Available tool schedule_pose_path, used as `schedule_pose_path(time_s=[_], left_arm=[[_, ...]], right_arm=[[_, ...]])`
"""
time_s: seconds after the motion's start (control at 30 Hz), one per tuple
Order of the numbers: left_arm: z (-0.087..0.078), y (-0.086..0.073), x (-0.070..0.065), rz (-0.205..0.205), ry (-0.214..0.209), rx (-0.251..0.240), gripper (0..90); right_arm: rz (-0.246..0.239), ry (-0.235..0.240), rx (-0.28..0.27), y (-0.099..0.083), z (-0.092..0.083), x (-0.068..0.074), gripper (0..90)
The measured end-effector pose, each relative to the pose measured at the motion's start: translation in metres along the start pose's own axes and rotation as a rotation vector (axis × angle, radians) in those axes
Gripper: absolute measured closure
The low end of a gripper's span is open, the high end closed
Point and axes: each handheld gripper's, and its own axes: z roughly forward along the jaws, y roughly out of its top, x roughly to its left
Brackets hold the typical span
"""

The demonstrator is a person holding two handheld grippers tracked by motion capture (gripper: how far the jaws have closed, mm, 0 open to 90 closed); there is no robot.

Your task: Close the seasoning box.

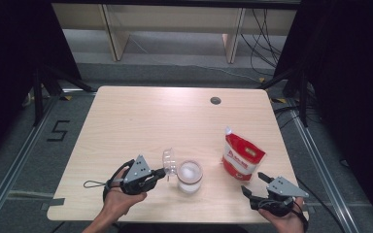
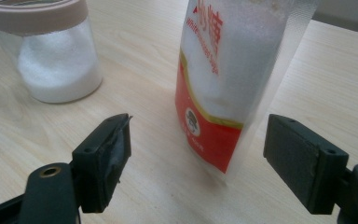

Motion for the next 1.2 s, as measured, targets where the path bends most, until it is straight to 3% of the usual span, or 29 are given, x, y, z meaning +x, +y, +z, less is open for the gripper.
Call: schedule_pose_path(time_s=[0.1, 0.27, 0.33, 0.4, 0.53, 0.6, 0.67, 0.73, 0.77, 0.83, 0.97, 1.03, 1.2], left_arm=[[0.0011, 0.0001, -0.0023, -0.021, -0.001, -0.001, 89.2], [0.0026, 0.0008, -0.0037, -0.019, -0.006, -0.002, 89.1], [0.0027, 0.0017, -0.0029, 0.009, -0.009, 0.006, 89.1], [0.0031, 0.0014, -0.0041, -0.006, -0.007, 0.003, 89.1], [0.0044, 0.0012, -0.0049, -0.014, -0.013, 0.003, 89.0], [0.0048, 0.0013, -0.0051, -0.009, -0.018, 0.007, 88.8], [0.0054, 0.0015, -0.0049, 0.009, -0.022, 0.006, 88.6], [0.0057, 0.0009, -0.0068, -0.013, -0.019, 0.01, 88.6], [0.0058, 0.0011, -0.006, 0.0, -0.027, 0.011, 88.4], [0.0064, 0.0002, -0.0067, -0.021, -0.031, 0.005, 87.3], [0.0057, 0.0002, -0.0046, -0.018, -0.04, 0.002, 81.5], [0.0051, -0.0004, -0.0043, -0.067, -0.054, -0.007, 74.8], [0.0043, -0.0008, -0.0022, -0.105, -0.077, -0.021, 57.5]], right_arm=[[0.004, 0.004, 0.001, 0.0002, -0.0003, 0.0005, 23.8], [0.004, 0.007, 0.003, 0.0004, -0.0003, 0.0006, 23.7], [-0.005, 0.002, 0.0, 0.0003, -0.0002, 0.0009, 23.7], [0.002, -0.007, 0.002, 0.0004, -0.0013, 0.0021, 23.6], [-0.036, -0.011, -0.021, 0.0004, 0.0002, 0.0003, 23.2], [-0.035, -0.016, -0.024, 0.0003, 0.0002, 0.001, 23.2], [-0.004, -0.004, 0.002, 0.0003, -0.0007, 0.0032, 23.2], [-0.026, 0.006, -0.01, 0.0003, 0.001, 0.0019, 23.1], [-0.024, 0.006, -0.01, 0.0002, 0.0011, 0.0021, 22.9], [-0.005, -0.001, -0.004, 0.0, 0.0, 0.0035, 22.6], [-0.004, -0.007, 0.002, 0.0, -0.0009, 0.003, 22.1], [0.005, -0.008, 0.0, 0.0001, -0.0008, 0.0035, 22.0], [0.002, -0.006, 0.0, 0.0001, -0.0006, 0.0036, 21.7]])
